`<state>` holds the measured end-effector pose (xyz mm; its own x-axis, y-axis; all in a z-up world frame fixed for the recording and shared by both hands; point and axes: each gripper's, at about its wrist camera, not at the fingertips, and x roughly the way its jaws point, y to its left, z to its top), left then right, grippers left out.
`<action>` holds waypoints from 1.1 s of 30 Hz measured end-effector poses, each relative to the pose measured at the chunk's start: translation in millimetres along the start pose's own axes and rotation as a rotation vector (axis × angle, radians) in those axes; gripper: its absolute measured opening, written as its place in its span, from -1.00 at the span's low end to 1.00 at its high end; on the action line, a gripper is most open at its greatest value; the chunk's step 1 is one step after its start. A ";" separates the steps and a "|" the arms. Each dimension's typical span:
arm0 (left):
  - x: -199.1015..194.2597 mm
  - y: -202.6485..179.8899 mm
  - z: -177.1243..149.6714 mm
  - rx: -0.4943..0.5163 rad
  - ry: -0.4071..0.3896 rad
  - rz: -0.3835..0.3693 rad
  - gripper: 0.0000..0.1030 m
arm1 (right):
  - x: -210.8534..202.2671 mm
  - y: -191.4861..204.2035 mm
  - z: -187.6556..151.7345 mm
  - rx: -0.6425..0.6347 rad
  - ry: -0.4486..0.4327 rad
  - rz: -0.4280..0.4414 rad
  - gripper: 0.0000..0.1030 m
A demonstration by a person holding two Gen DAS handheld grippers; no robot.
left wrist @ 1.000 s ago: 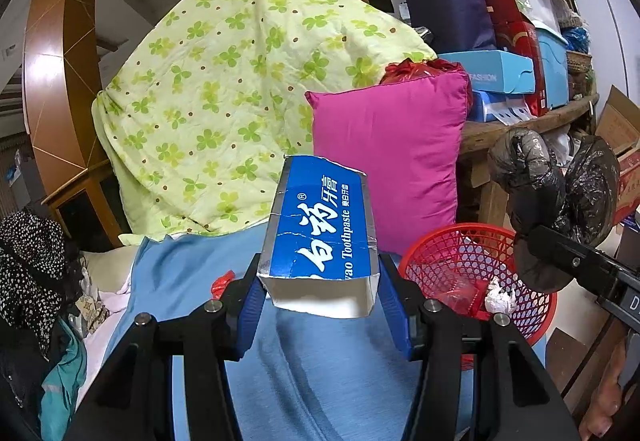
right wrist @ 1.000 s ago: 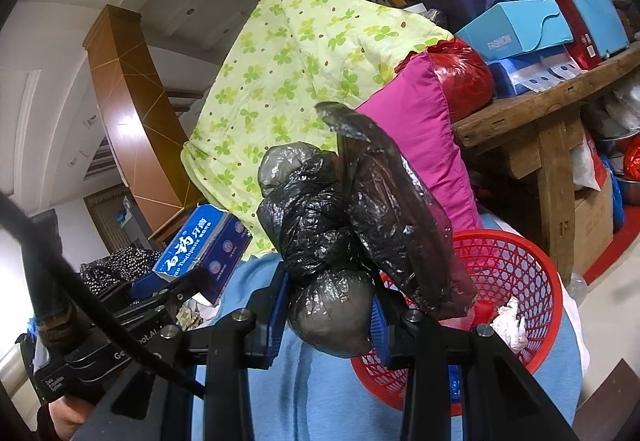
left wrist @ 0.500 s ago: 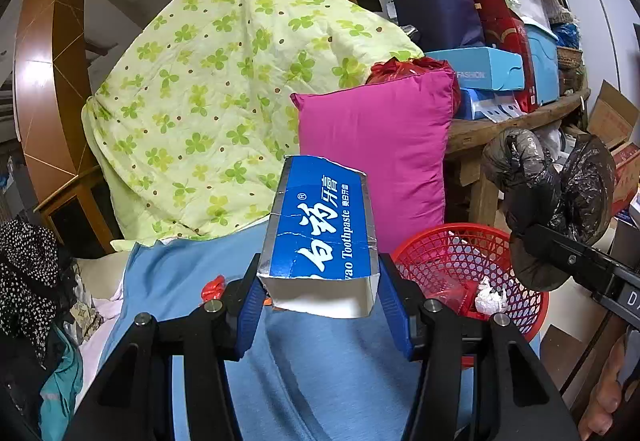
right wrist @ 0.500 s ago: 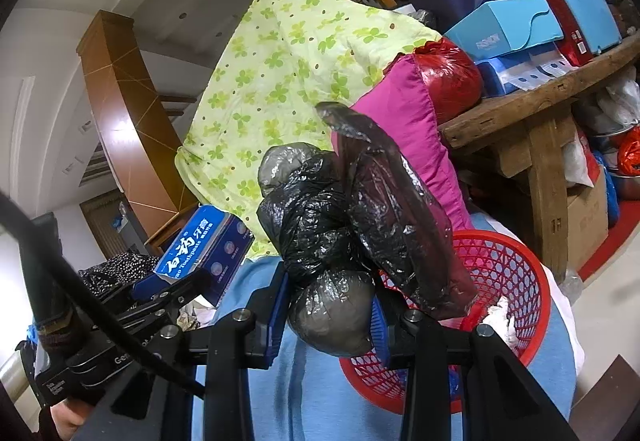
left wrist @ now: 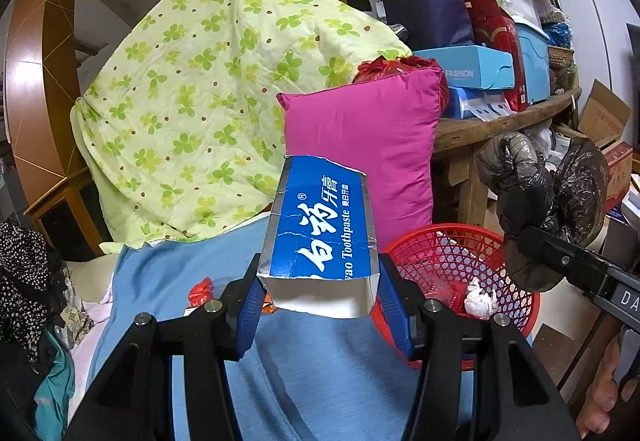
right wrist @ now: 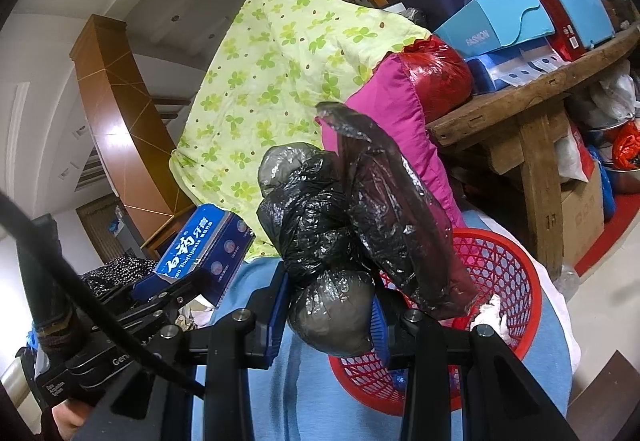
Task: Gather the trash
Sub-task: 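Carry the toothpaste box and black bags toward the red wastebasket with both grippers, then open the left gripper to drop the toothpaste box into the basket while the right releases the black bags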
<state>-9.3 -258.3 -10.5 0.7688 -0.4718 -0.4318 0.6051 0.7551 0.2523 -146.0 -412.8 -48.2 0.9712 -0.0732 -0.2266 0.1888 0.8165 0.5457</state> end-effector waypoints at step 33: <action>41.5 -30.2 -12.2 0.010 0.059 -0.231 0.09 | 5.3 -45.2 -0.9 0.089 0.020 -0.075 -0.24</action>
<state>1.8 -295.1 -46.6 0.5967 -0.6034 -0.5290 0.7656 0.6257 0.1499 -149.5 -449.6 -74.8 0.9510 -0.1200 -0.2849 0.2738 0.7548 0.5961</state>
